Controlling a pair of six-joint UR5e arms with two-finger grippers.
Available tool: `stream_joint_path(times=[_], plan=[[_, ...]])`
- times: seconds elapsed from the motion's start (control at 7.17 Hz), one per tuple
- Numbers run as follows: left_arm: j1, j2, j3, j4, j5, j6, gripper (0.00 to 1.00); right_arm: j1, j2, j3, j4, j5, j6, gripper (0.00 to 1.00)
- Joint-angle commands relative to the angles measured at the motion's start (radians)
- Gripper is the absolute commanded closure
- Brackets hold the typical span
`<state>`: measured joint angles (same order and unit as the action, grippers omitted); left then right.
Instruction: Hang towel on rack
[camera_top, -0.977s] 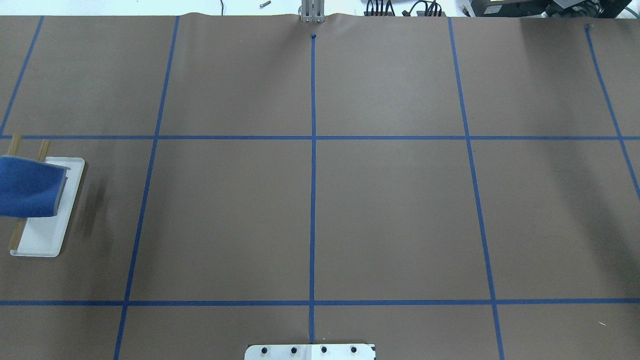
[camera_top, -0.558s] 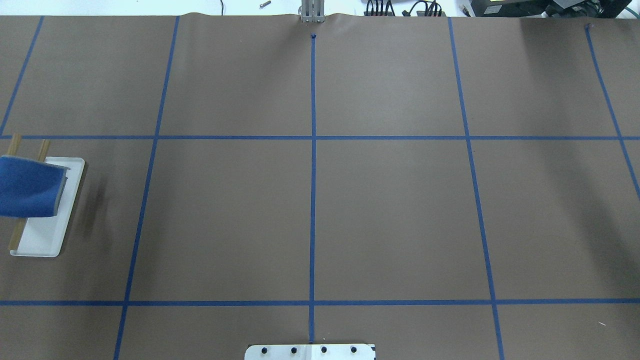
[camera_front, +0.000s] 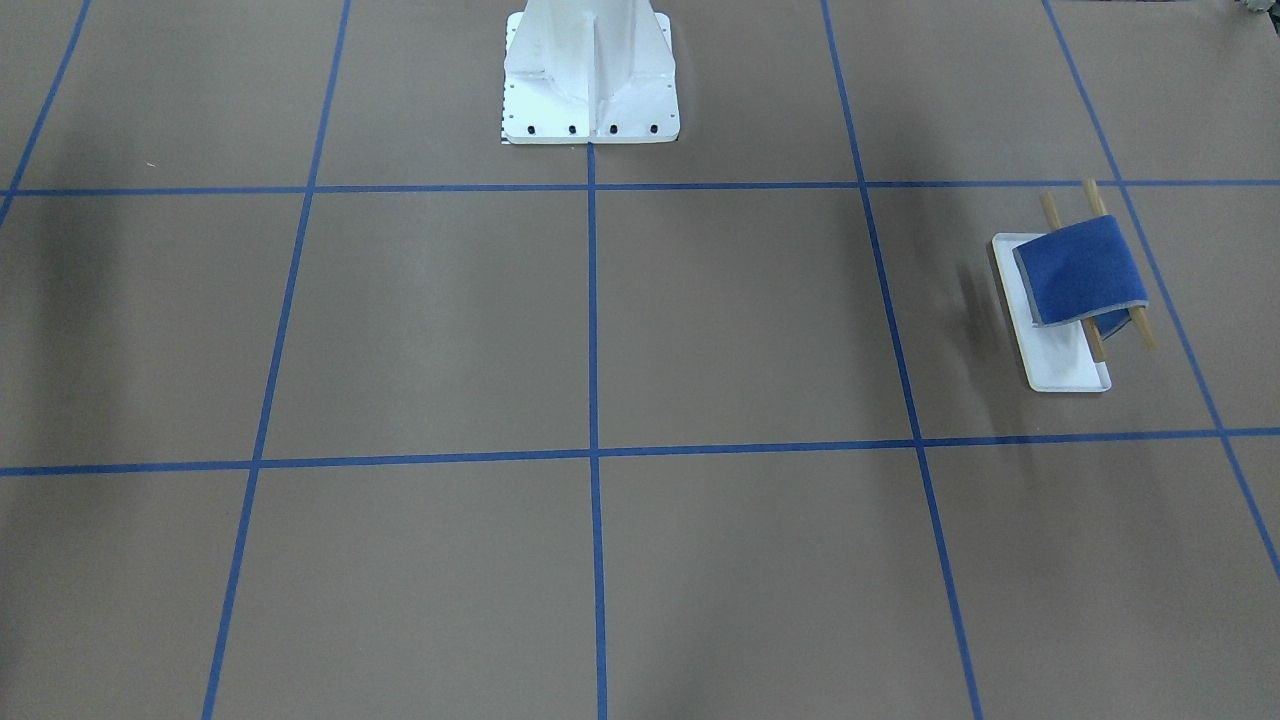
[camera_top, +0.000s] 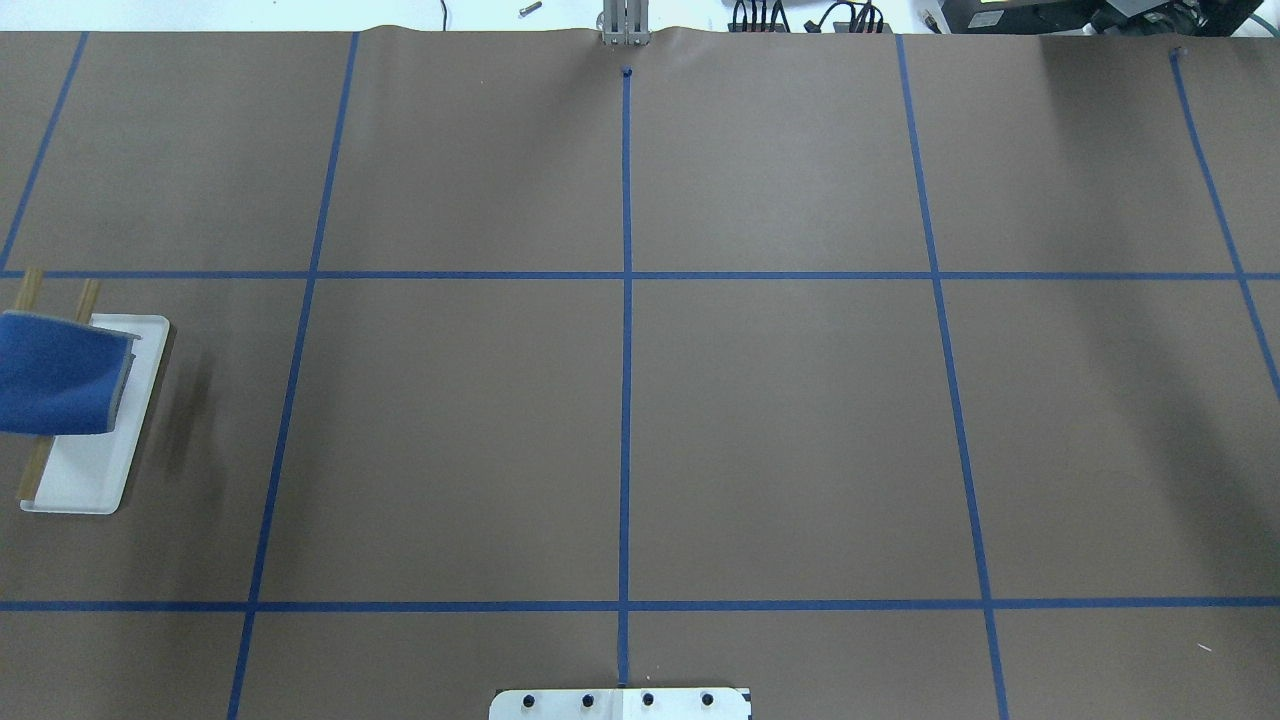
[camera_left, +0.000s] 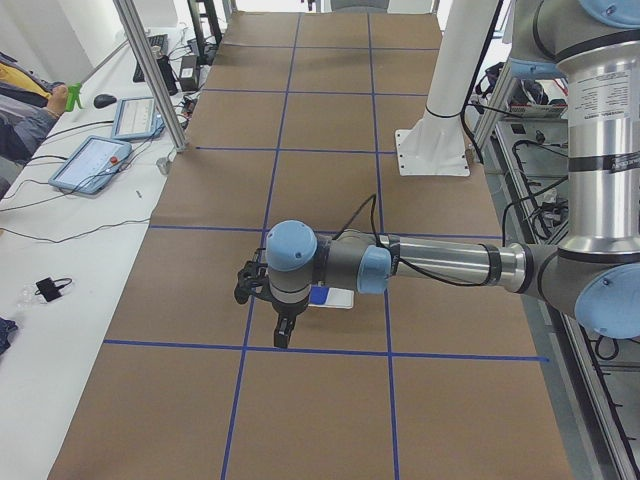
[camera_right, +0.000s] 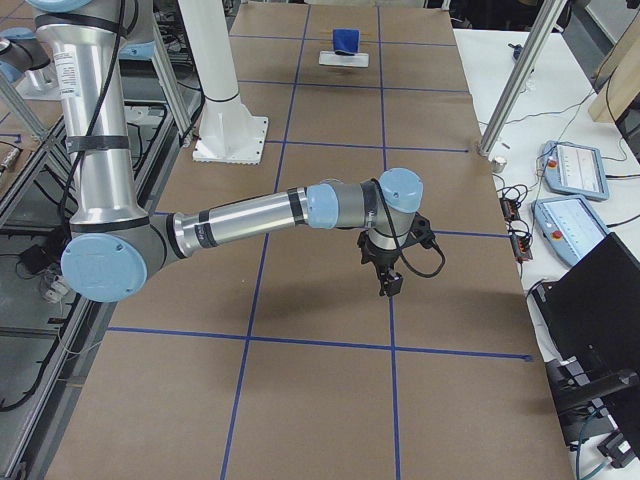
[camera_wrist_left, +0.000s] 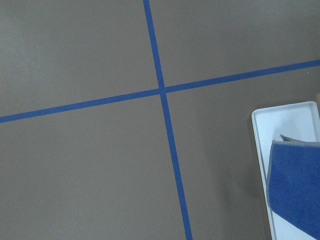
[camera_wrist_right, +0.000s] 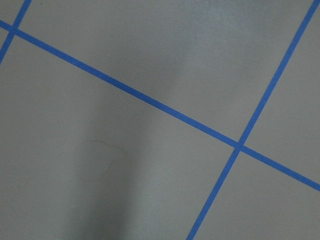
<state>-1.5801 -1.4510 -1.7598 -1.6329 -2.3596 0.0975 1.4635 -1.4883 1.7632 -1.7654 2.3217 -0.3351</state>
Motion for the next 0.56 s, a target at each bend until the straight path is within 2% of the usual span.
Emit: stream_joint_path(times=[0.0, 0.42], plan=[[0.000, -0.002, 0.005, -0.013, -0.001, -0.002, 0.02, 0.000, -0.001, 0.002, 0.000, 0.001, 0.001, 0.00], [0.003, -0.003, 0.003, -0.012, -0.003, -0.002, 0.02, 0.000, 0.002, 0.002, 0.001, 0.001, 0.001, 0.00]])
